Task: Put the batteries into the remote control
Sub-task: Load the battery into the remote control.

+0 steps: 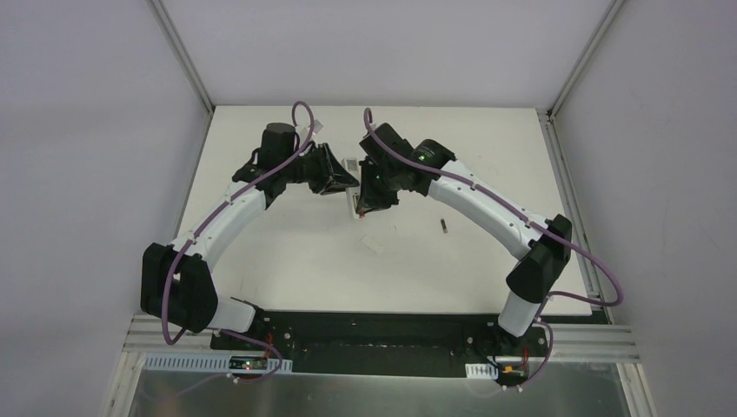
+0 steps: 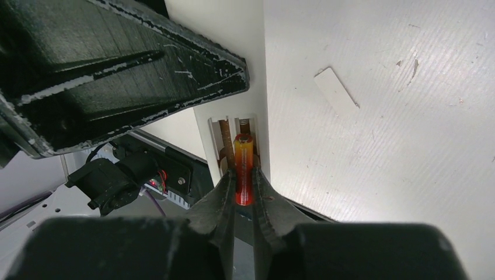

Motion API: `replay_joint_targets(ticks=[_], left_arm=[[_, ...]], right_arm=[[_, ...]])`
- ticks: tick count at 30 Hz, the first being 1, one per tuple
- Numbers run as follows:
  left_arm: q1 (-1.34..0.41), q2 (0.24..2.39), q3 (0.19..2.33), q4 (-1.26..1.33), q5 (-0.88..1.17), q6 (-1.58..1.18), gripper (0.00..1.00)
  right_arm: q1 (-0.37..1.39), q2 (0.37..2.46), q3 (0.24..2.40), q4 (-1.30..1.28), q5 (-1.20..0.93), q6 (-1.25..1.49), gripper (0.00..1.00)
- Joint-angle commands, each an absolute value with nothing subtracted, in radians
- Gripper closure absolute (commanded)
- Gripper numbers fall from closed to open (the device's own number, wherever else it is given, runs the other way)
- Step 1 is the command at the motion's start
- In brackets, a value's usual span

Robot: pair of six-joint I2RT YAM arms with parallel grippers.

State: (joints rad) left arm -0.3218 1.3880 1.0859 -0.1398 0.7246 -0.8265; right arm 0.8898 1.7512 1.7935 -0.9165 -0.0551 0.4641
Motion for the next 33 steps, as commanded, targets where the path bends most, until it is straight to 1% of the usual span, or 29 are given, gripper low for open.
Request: replay_joint_targets(ticks=[1,6,11,17,28,33], left_arm=[[-0.331,1.38,1.131,-0.104,0.763,-0.857,1.0],[-0.332,1.382,1.132,-0.104,0.762,-0.859,1.0],[-0.33,1.39,1.132,-0.104,0.757,-0.856,1.0],[-0.328,1.404,1.138,-0.103,0.756,-0.856,1.0],[-0.327,1.413,1.144,-0.104,0.756,-0.872,1.0],[-0.328,1.414,1.15,-0.104,0.757,-0.882,1.0]], right_arm=[[0.876,1.766,1.818,-0.937,-0.006,0.482,0.85],[0.872,1.761,1.816,-0.928,-0.02,0.48,0.8],[0.868,1.748,1.821,-0.931,-0.031,0.482,0.72],[0.856,1.726,1.83,-0.929,-0.045,0.486,0.68],[0.846,1.688,1.743,-0.822,-0.064,0.518,0.65],[0.842,1.681,1.713,-0.793,-0.039,0.542,0.73]])
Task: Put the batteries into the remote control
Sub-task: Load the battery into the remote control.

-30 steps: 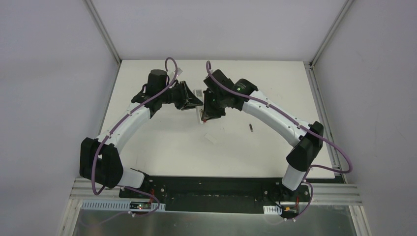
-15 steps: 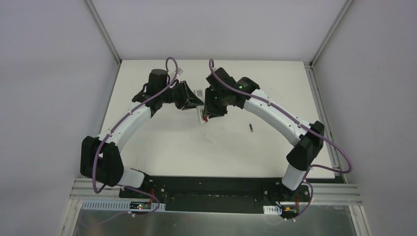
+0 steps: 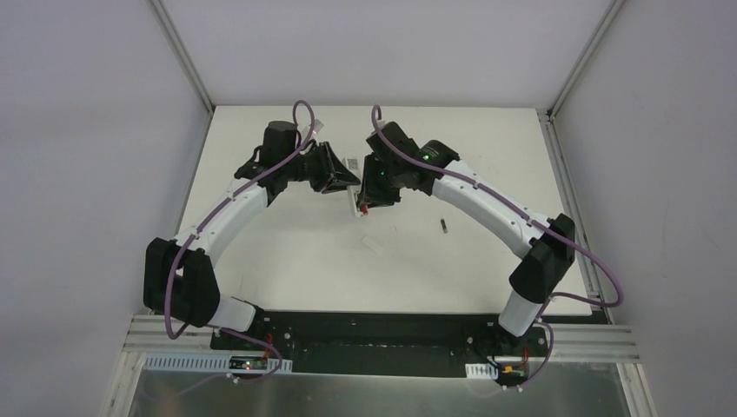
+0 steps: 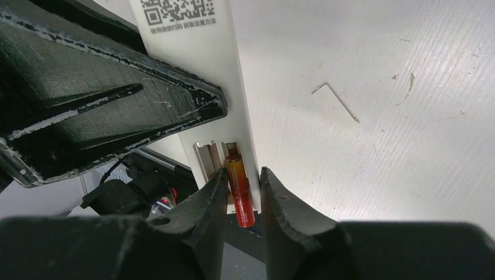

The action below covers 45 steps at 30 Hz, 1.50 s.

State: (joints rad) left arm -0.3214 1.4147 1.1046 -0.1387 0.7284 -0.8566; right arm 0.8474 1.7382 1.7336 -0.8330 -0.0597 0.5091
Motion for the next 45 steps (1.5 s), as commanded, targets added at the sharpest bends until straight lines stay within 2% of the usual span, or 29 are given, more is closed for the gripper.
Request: replay_joint_targets(ticks=[1,8,15,21,27,30,36,40,42,45], left_arm=[[-0.328,1.416,1.15,-0.104,0.758,-0.884,1.0],[-0.326,1.422,1.154,-0.104,0.762,-0.897,1.0],[-0.318,1.431,1.163,-0.104,0.765,-0.912,1.0],[-0.31,1.44,1.178,-0.104,0.779,-0.935,1.0],[-0.308,1.433,1.204,-0.104,0.772,-0.994,1.0],[-0.308,1.419,1.222,-0.103,0.759,-1.037,1.0],[-0.304,1.406,1.265,-0.099,0.744,-1.145,1.0],[-0.299,1.393,1.274,-0.09,0.723,-1.225,1.0],[-0.299,1.388,1.275,-0.08,0.713,-1.253,1.0],[-0.299,1.374,1.273,-0.055,0.692,-1.294,1.0]], right_arm=[[0.841,1.676,1.707,-0.783,-0.036,0.547,0.74],[0.83,1.646,1.677,-0.733,-0.033,0.572,0.76],[0.808,1.574,1.621,-0.656,-0.063,0.62,0.52],[0.77,1.477,1.526,-0.545,-0.108,0.698,0.38],[0.764,1.348,1.346,-0.334,-0.111,0.815,0.17],[0.762,1.287,1.254,-0.22,-0.077,0.872,0.1],[0.763,1.221,1.177,-0.071,-0.04,0.926,0.07],[0.763,1.199,1.138,-0.005,-0.024,0.98,0.11],[0.762,1.197,1.126,0.029,-0.015,0.999,0.21],[0.763,1.188,1.105,0.062,-0.007,1.024,0.3]])
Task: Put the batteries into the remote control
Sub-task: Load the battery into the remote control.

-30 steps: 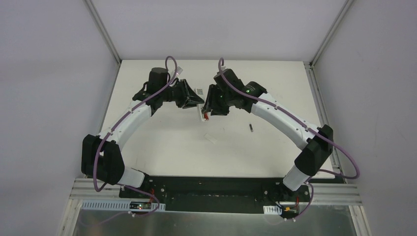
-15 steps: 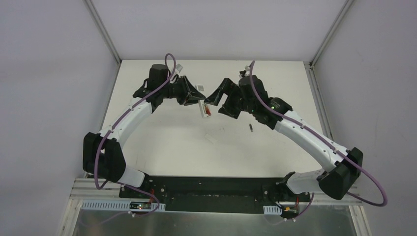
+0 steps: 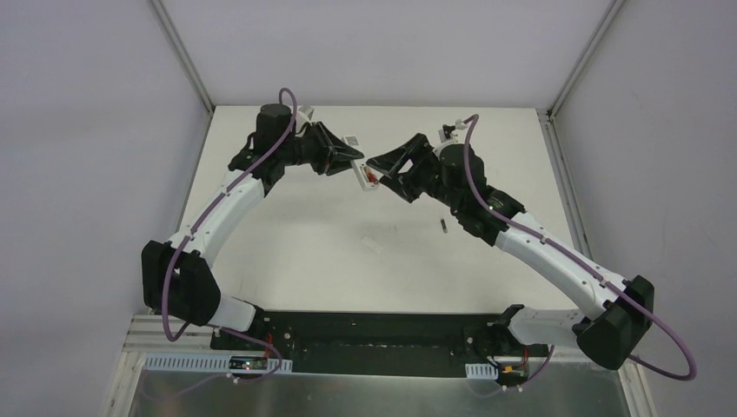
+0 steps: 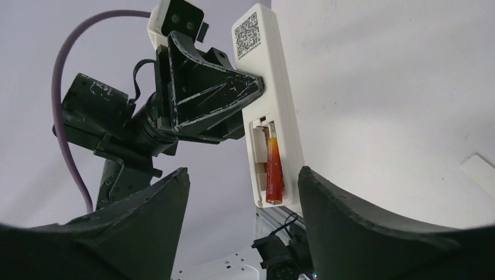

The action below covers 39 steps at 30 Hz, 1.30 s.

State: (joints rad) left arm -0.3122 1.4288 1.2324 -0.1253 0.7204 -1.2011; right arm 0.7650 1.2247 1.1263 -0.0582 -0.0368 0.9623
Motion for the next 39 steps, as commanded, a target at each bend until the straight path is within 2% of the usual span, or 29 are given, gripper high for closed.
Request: replay_joint_targets(ticks=[1,14,19,23,26,29,39], left_arm=[[-0.299,1.37,1.273,-0.047,0.686,-1.307,1.0],[-0.299,1.331,1.216,0.087,0.608,-1.464,1.0],[-0.299,1.323,1.201,0.123,0.59,-1.519,1.0],[-0.299,1.324,1.183,0.141,0.588,-1.578,1.0],[-0.3,1.324,1.176,0.157,0.583,-1.614,1.0],[-0.3,1.325,1.172,0.165,0.586,-1.646,1.0],[-0.299,1.332,1.157,0.184,0.599,-1.695,1.0]], right_arm=[[0.763,1.185,1.097,0.07,-0.006,1.034,0.31],[0.764,1.15,1.039,0.14,0.068,1.133,0.37],[0.762,1.147,1.045,0.225,0.095,1.122,0.28],[0.763,1.173,1.071,0.24,0.081,1.128,0.25],[0.762,1.181,1.072,0.252,0.077,1.143,0.31],[0.762,1.18,1.058,0.321,0.063,1.126,0.42],[0.759,1.211,1.075,0.346,0.048,1.104,0.54]])
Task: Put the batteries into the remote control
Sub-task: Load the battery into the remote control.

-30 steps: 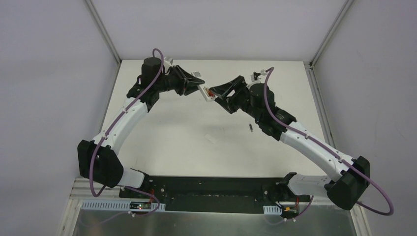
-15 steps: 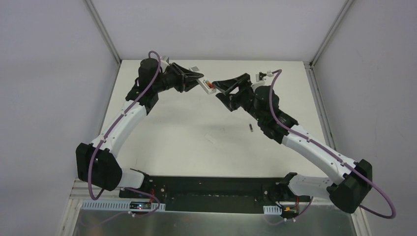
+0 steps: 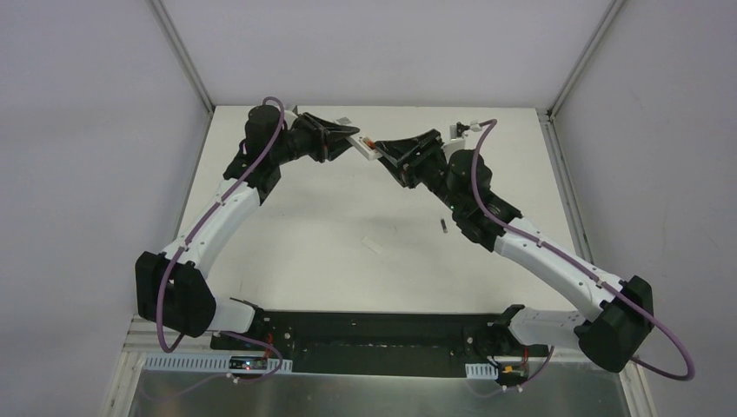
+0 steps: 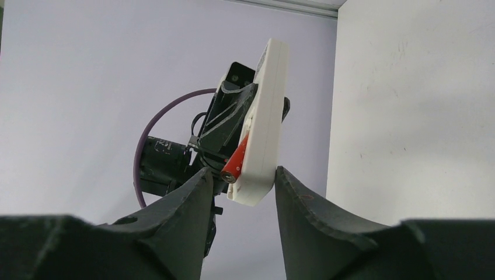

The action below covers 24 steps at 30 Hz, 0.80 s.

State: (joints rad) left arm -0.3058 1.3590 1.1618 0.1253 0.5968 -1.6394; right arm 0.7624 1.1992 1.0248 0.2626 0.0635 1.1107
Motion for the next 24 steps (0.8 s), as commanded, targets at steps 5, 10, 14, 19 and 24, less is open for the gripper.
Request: replay_joint_targets(ticks=[5,10,14,19,24], left_arm=[[-0.299,1.332,1.16,0.191,0.602,-1.698,1.0],[-0.299,1.331,1.156,0.195,0.608,-1.698,1.0],[-0.299,1.329,1.149,0.198,0.605,-1.694,1.0],[-0.299,1.333,1.149,0.202,0.603,-1.686,1.0],[-0.299,1.333,1.149,0.205,0.601,-1.69,1.0]], right_arm=[[0.753,1.228,1.081,0.345,0.037,1.112,0.58],[0.744,1.241,1.085,0.347,0.02,1.123,0.59],[0.737,1.243,1.075,0.377,0.01,1.129,0.56],[0.733,1.231,1.066,0.393,0.01,1.121,0.38],[0.726,1.224,1.045,0.407,0.011,1.129,0.39]])
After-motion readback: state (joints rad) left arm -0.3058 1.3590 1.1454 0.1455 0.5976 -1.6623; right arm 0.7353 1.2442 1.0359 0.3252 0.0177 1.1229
